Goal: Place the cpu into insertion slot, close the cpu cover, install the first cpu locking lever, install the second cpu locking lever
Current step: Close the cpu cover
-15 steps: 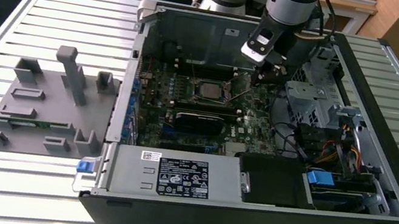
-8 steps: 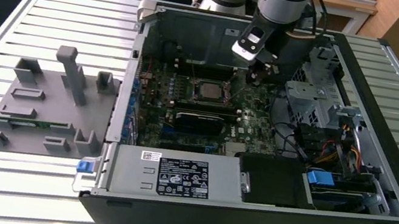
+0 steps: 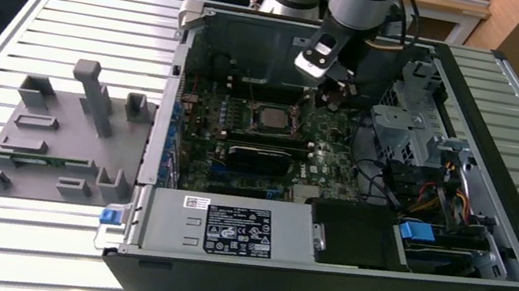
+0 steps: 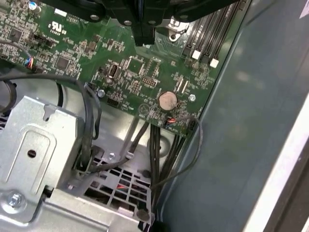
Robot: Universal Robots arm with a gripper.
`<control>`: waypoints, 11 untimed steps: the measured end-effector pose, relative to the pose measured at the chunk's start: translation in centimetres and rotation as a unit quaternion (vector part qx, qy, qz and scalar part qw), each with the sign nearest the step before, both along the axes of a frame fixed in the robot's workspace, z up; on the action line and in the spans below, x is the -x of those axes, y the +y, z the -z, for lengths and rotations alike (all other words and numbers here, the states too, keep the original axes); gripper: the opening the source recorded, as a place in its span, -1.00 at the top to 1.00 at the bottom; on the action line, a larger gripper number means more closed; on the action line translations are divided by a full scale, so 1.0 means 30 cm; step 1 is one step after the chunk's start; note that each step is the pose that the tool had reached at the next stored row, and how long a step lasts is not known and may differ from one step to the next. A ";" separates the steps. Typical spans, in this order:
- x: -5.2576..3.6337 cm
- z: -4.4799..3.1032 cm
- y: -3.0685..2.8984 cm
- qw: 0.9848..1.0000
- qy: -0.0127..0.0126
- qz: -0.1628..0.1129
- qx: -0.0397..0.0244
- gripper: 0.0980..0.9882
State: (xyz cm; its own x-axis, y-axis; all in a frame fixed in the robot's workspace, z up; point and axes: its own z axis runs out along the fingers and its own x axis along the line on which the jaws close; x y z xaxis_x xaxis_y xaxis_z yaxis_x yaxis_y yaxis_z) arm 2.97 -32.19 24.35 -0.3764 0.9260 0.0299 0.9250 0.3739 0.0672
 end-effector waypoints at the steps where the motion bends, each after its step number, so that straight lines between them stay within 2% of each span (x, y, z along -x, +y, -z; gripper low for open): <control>1: 0.003 0.000 0.000 1.000 0.000 0.000 0.000 0.98; 8: 0.011 0.000 0.000 1.000 0.000 0.000 0.000 0.98; 11: 0.027 0.001 0.000 1.000 0.000 0.000 -0.001 0.98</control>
State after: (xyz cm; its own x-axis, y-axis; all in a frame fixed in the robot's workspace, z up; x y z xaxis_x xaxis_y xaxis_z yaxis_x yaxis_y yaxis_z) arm 2.17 -32.18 24.33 -0.3764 0.9259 0.0310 0.9251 0.3738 0.0677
